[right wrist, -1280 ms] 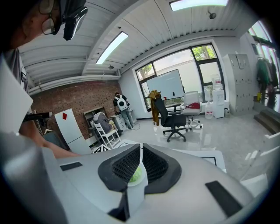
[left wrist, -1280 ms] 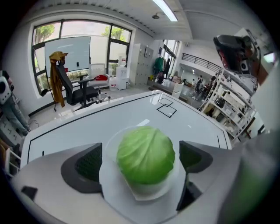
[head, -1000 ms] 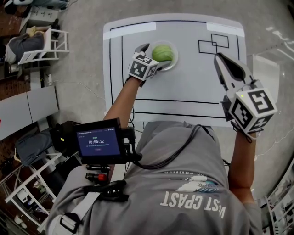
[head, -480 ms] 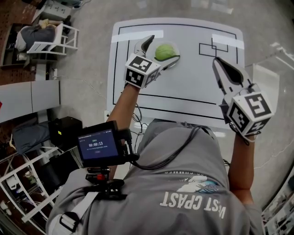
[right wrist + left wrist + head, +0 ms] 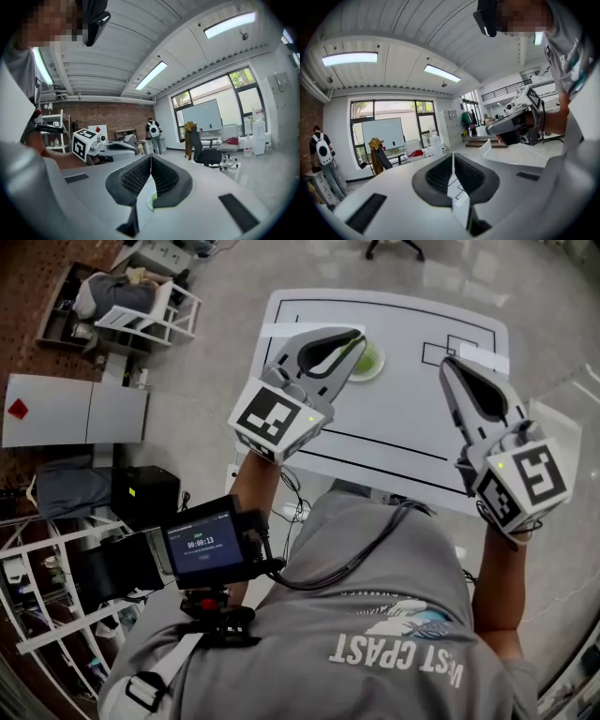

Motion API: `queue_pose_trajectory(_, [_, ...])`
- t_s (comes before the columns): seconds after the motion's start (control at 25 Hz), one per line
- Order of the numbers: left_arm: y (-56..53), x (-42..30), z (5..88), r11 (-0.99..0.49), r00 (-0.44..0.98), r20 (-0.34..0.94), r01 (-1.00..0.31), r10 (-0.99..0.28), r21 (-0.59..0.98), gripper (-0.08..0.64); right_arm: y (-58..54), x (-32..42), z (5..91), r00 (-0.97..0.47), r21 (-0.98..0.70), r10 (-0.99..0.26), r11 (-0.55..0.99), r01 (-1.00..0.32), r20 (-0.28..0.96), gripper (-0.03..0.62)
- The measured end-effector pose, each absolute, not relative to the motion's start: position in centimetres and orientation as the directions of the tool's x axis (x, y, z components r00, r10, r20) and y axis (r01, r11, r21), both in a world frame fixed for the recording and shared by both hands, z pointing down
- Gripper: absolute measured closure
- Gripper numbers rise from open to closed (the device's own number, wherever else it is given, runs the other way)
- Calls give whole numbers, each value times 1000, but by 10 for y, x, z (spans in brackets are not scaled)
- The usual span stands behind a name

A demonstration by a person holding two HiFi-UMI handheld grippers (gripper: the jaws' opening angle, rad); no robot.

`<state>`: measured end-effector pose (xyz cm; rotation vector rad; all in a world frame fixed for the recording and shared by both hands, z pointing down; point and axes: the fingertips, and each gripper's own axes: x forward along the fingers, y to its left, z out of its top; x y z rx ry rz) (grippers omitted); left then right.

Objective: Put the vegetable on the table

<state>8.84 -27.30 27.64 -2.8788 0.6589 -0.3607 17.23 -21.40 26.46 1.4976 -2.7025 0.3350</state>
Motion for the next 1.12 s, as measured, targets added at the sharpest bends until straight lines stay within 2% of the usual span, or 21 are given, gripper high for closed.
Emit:
queue_pose_trajectory(0.08, [-258,81,254,-878,876,158,-415,-456,-239,551,-206,165,253,-560,-172,-823,541,-824,96,584])
queue_pose_trajectory(0.48, [-216,25,203,-837,857,82,-468,-508,-284,552,-182,106,216,-650,-149,-760,643,-752,-2,584])
queue_pose_trajectory(0.8, [-174,-86,182,-833,856,30,-493,-516,-253,552,-144,16,192,-638,-113,-770,633,-765,2,586])
queue_pose_trajectory(1.12, [-144,-191,207,-853,868,34,-480,-496,-204,552,-98,-85,207,-616,-121,-786,607,-786,54,586])
